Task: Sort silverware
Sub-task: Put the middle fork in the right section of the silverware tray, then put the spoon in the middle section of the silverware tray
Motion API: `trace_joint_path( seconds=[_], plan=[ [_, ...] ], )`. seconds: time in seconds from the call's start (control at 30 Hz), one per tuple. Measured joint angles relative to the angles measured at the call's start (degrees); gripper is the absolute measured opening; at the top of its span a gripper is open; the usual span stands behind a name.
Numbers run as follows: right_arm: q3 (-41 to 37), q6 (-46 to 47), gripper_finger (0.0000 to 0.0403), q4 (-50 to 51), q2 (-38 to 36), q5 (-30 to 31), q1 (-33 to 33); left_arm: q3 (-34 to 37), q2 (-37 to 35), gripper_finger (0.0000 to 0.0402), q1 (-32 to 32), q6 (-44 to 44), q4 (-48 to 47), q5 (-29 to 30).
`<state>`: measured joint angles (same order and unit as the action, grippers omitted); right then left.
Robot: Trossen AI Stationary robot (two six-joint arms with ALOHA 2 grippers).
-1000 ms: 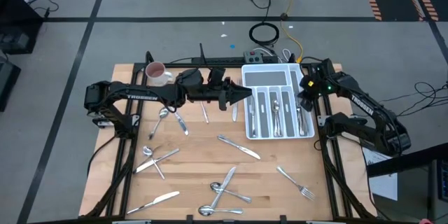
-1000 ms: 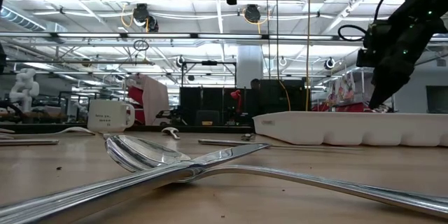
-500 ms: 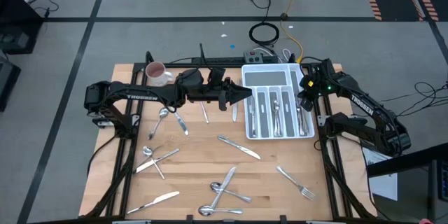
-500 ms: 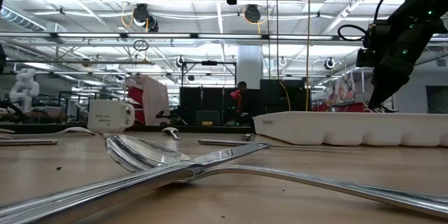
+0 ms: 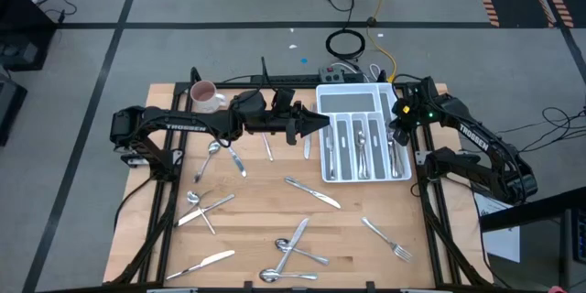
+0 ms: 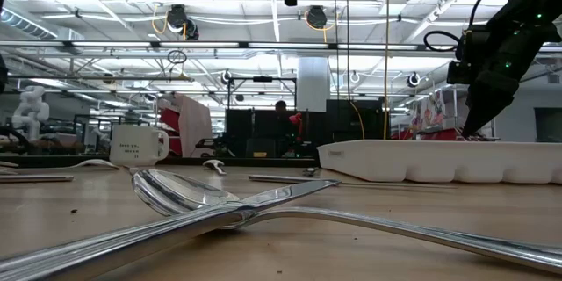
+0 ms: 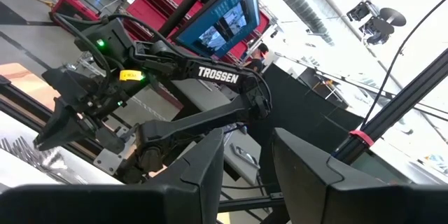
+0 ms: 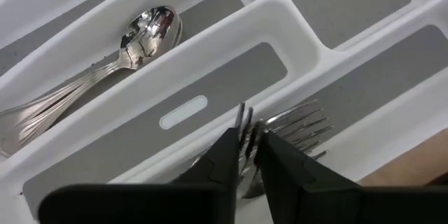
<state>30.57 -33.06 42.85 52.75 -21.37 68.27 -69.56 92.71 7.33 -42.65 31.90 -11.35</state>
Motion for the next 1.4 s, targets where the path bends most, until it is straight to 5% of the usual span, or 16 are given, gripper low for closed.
trace_joint_path(
  seconds=[0.37, 0.63, 0.73, 0.87, 1.1, 1.3, 1.4],
  plan=[
    [0.09, -0.63, 0.0155, 0.49, 0.00, -1.23, -0.16, -0.01, 0.00, 0.0129, 0.00, 0.00, 0.00, 0.01],
    [5.80, -1.53, 0.0163, 3.30, -2.88, -8.54, -6.09, -0.04, -0.05, 0.0129, 0.02, 2.12, -1.50, 0.02],
    [9.77, 1.29, 0.0159, 3.36, -4.94, -11.22, -9.97, -0.07, -0.09, 0.0129, 0.04, 4.87, -7.37, 1.16],
    [17.87, 17.78, 0.0158, 1.48, -6.87, -16.71, -15.68, -0.07, -0.09, 0.0129, 0.02, 9.27, -20.42, 5.44],
    [34.79, 29.66, 0.0158, 1.43, -8.62, -14.80, -25.06, -0.07, -0.09, 0.0129, 2.65, 25.13, -51.18, 19.12],
    [42.82, 34.30, 0.0157, 1.45, -8.72, -9.33, -29.85, 0.09, 1.33, 0.0129, 12.17, 1.58, -67.29, 21.13],
    [43.13, 34.96, 0.0157, 1.97, -8.99, -6.61, -31.03, -0.14, 1.78, 0.0129, 15.06, -5.19, -67.56, 23.95]
  ],
)
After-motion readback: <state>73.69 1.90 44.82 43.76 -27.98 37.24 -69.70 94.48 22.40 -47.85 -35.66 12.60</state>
